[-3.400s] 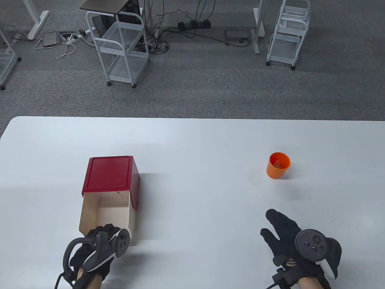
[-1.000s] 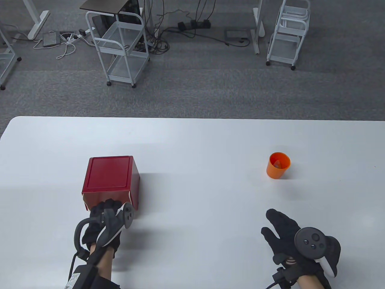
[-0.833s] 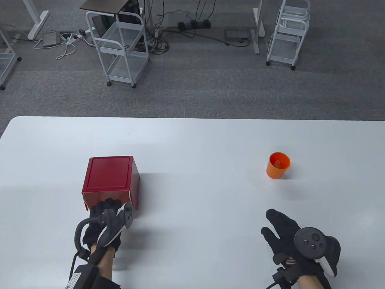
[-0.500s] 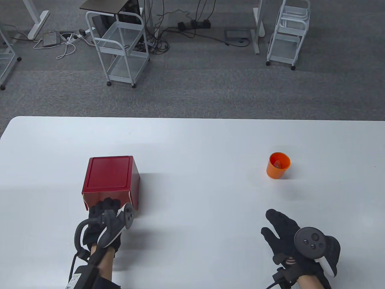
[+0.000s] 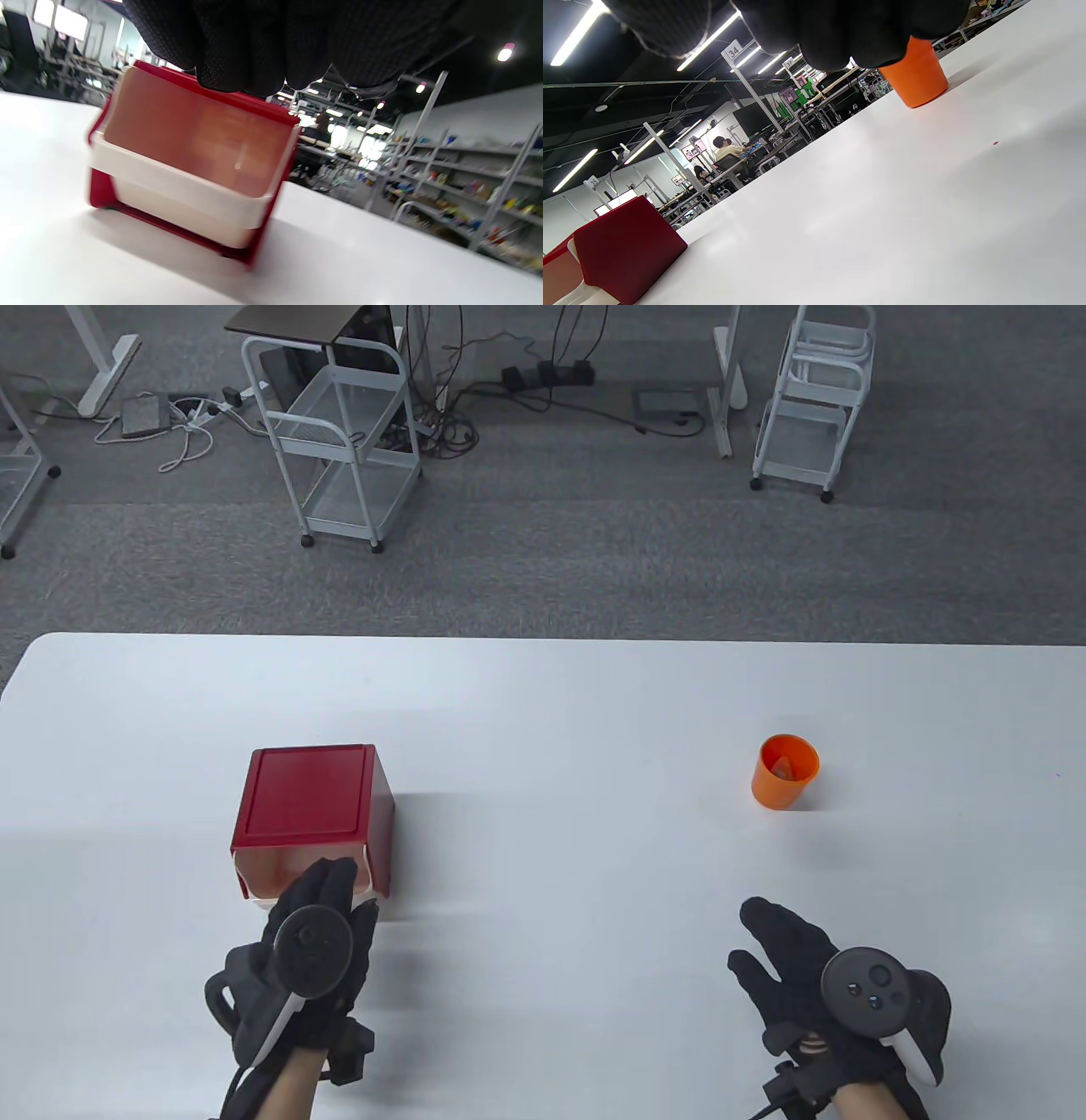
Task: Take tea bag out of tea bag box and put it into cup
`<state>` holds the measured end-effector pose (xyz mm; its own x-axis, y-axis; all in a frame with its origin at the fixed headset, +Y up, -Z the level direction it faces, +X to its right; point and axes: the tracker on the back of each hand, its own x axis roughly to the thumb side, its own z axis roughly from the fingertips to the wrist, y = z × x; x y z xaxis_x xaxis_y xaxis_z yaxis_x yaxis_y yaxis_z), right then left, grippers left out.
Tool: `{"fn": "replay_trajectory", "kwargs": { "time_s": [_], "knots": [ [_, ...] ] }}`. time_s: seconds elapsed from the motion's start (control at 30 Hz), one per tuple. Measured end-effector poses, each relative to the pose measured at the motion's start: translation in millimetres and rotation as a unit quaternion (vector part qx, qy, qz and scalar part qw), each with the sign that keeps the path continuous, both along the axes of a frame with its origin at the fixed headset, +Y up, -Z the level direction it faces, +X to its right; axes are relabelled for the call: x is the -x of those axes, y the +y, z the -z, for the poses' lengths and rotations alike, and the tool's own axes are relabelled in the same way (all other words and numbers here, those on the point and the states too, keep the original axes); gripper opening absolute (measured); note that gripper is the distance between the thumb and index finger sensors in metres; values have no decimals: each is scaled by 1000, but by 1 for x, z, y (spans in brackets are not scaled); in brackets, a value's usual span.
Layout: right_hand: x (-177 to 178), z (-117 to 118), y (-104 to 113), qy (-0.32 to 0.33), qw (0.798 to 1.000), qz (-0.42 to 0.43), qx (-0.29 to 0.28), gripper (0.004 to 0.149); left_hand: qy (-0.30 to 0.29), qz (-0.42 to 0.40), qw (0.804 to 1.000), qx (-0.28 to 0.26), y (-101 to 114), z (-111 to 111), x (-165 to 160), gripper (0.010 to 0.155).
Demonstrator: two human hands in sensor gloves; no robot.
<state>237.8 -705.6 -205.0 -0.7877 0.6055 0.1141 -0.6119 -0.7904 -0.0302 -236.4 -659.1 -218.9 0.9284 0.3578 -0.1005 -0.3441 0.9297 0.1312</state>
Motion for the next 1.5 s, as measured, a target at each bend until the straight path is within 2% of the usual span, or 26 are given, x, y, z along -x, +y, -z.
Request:
{"fn": "replay_trajectory", "kwargs": {
  "time_s": [0.27,0.37,0.7,1.03,1.5],
  "knots": [
    [0,-1,-1,1,1000,1,-4,63,-79,-144,986,-14,5,-8,-36,59],
    [0,-1,-1,1,1000,1,-4,63,-100,-192,976,3,2,-8,-52,59],
    [0,-1,-1,0,1000,3,-6,63,-159,-224,960,54,-21,-8,-87,63],
    [0,-1,-2,-1,1000,-2,-1,64,-180,-271,941,86,-48,-5,-76,67],
    [-1,0,-2,-3,1000,-6,0,64,-180,-285,937,88,-54,-4,-67,67]
  ]
}}
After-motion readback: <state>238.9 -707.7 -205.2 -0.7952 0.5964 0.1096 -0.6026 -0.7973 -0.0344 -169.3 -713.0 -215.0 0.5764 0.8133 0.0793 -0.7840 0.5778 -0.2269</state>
